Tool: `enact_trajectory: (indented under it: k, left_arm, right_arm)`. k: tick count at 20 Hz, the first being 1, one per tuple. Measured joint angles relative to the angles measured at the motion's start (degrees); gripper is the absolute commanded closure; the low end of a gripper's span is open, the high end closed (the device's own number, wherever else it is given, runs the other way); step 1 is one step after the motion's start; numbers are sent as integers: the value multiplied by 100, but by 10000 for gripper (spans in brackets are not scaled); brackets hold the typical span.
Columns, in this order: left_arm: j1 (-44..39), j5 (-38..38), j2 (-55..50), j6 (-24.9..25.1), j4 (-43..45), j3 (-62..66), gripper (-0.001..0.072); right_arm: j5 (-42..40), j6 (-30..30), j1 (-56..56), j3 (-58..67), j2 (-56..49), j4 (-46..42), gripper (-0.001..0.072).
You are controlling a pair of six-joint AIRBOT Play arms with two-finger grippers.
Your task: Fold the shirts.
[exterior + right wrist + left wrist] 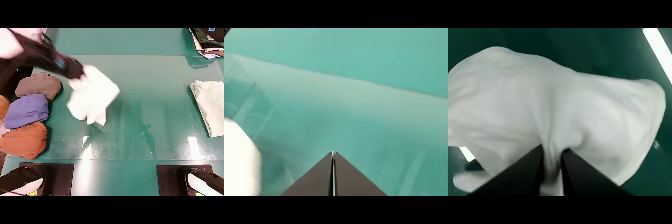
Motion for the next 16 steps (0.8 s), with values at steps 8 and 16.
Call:
enact_trajectory:
  k: [8,16]
  left_arm:
    - [-63,1241,-120,-17,431,-1401,155]
    - [813,1604,-1582,791,-916,-1517,156]
  right_arm:
    - [289,-4,2,24,-2,7,694]
    - [540,-2,9,24,-2,7,694]
